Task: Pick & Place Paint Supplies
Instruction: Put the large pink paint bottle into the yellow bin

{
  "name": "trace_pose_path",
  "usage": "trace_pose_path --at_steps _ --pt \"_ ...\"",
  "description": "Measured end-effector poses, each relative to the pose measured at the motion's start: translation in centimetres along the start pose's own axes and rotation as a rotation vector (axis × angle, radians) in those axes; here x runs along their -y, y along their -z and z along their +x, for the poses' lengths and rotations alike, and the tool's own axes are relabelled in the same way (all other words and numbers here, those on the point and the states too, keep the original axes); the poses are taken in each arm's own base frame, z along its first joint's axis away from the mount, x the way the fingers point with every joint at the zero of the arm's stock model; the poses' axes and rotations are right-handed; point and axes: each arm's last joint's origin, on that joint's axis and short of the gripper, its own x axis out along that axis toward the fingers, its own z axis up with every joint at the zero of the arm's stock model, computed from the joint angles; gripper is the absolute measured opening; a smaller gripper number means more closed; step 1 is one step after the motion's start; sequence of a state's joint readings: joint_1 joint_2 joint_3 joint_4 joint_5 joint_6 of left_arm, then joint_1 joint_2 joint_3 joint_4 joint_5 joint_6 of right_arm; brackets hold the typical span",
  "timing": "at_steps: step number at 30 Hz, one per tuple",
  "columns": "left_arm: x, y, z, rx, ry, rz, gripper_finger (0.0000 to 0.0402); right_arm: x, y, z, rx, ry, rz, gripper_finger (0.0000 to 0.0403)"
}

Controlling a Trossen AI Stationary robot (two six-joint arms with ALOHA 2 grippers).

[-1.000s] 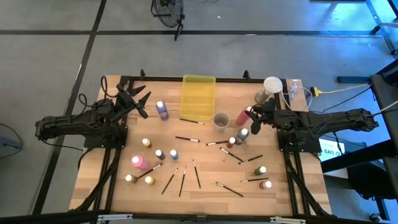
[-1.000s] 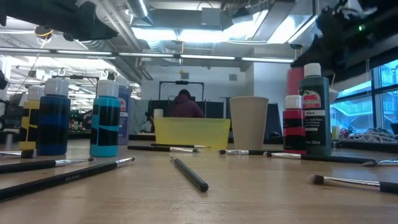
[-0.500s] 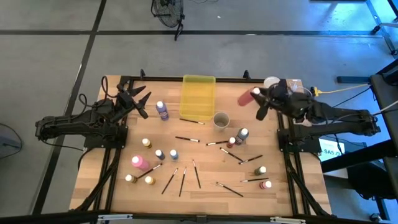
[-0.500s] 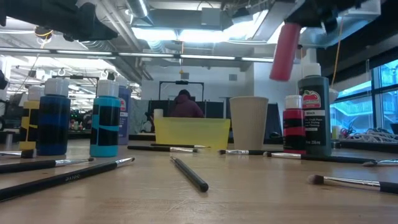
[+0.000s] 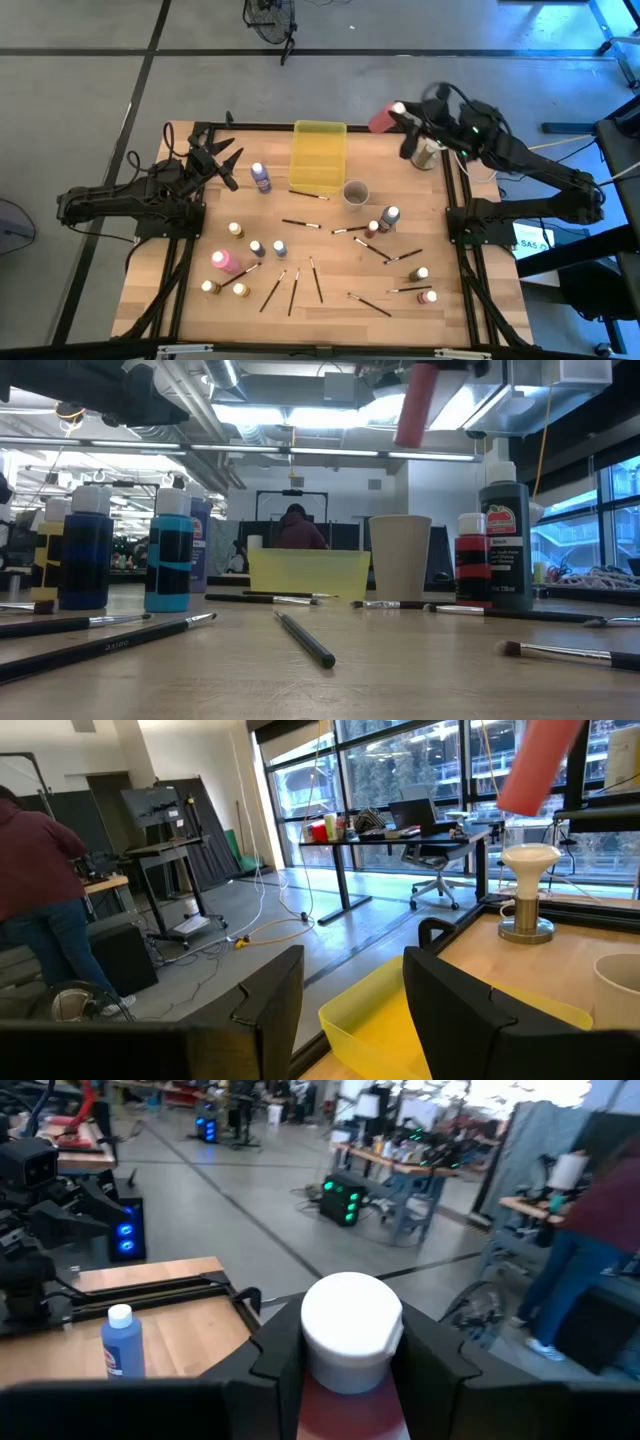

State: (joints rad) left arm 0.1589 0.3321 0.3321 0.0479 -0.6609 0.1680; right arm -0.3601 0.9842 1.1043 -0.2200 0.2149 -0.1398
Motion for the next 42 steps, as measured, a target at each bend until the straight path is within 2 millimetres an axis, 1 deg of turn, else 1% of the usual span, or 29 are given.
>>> trace_pose_path --at_steps 5,8,10,16,18,23,29,36,39,42 --pt "0.0 0.0 0.0 0.0 0.0 0.0 0.0168 1.4 -0.4 4.5 -0.027 -0.114 0.032 0.0119" --pt "0.0 0.0 0.0 -0.004 0.001 0.003 0.0168 2.3 -0.2 7.2 -0.015 -0.178 0.046 0.0119" --pt "0.0 0.2 0.0 -0.015 0.002 0.004 0.0168 2.8 0.1 8.9 -0.015 -0.191 0.051 0.0119" --pt "0.1 0.5 0.0 -0.048 0.008 0.003 0.0168 4.7 1.4 13.1 -0.039 -0.177 0.063 0.0119" --pt "0.1 0.5 0.0 -0.047 0.007 0.003 0.0168 5.2 2.2 14.4 -0.054 -0.174 0.068 0.0119" --pt "0.1 0.5 0.0 -0.047 0.007 0.003 0.0168 6.3 4.6 17.4 -0.047 -0.249 0.106 0.0119" --pt "0.0 0.5 0.0 -0.049 -0.007 0.005 0.0168 7.3 7.3 19.9 -0.058 -0.224 0.118 0.0119" --pt "0.0 0.5 0.0 -0.049 -0.011 0.007 0.0168 8.2 9.9 21.6 -0.119 -0.186 0.148 0.0119" --pt "0.0 0.5 0.0 -0.05 -0.011 0.018 0.0168 8.1 10.5 21.9 -0.141 -0.188 0.159 0.0119" --pt "0.0 0.5 0.0 -0.05 -0.011 0.022 0.0168 7.3 10.0 21.8 -0.126 -0.233 0.155 0.0119"
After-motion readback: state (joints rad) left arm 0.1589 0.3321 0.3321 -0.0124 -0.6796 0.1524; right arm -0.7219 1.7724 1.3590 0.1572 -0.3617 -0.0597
